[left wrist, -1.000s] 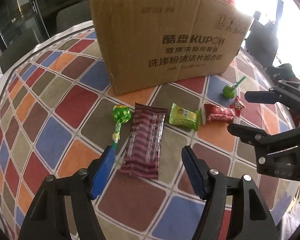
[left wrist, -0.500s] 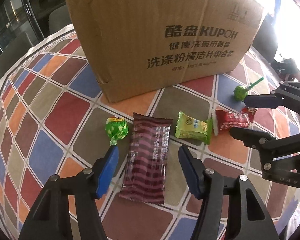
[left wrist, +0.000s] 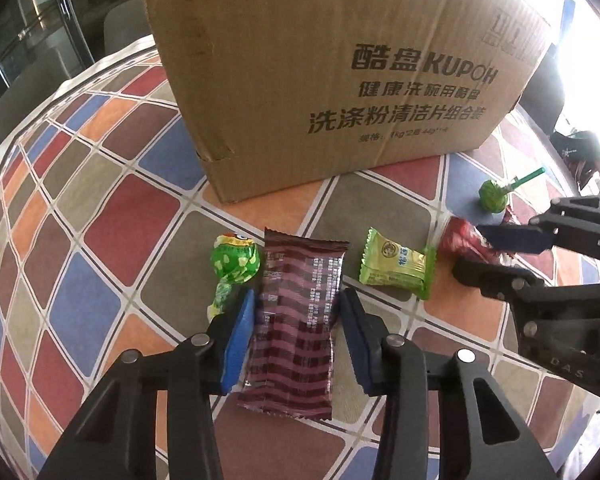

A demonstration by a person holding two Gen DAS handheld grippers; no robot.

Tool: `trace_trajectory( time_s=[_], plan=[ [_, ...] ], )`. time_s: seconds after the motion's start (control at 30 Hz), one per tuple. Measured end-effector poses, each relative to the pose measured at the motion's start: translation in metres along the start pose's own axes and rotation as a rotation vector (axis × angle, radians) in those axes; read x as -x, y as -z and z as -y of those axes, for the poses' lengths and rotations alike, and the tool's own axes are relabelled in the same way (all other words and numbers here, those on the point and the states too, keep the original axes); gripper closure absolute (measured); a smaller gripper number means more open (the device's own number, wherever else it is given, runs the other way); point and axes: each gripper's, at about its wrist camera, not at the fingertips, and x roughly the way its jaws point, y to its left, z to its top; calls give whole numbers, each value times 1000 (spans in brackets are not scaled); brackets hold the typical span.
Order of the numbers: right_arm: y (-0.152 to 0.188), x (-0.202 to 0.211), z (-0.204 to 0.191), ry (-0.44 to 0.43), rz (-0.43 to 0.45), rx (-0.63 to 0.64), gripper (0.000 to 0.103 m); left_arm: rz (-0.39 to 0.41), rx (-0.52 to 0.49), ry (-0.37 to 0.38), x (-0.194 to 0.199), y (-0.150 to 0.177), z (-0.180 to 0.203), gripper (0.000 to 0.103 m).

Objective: Organize snacks
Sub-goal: 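Grasp the maroon striped bar with the left tool while the right tool grasps the red wrapped candy, then lift the striped bar and red candy and carry both over the box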

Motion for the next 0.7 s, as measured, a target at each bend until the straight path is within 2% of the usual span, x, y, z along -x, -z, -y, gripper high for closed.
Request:
trace_trajectory(
  time_s=[0.03,0.3,0.7],
  plan=[
    [0,-1,0,-3,0,-6,80,0,-2,-1,1,1,1,62],
    [6,9,-2,-28,33,-53,80,4,22,11,10,9,6,65],
    [13,47,-5,-27,121,-74,80,79,62,-7,54,14,10,66]
  ],
)
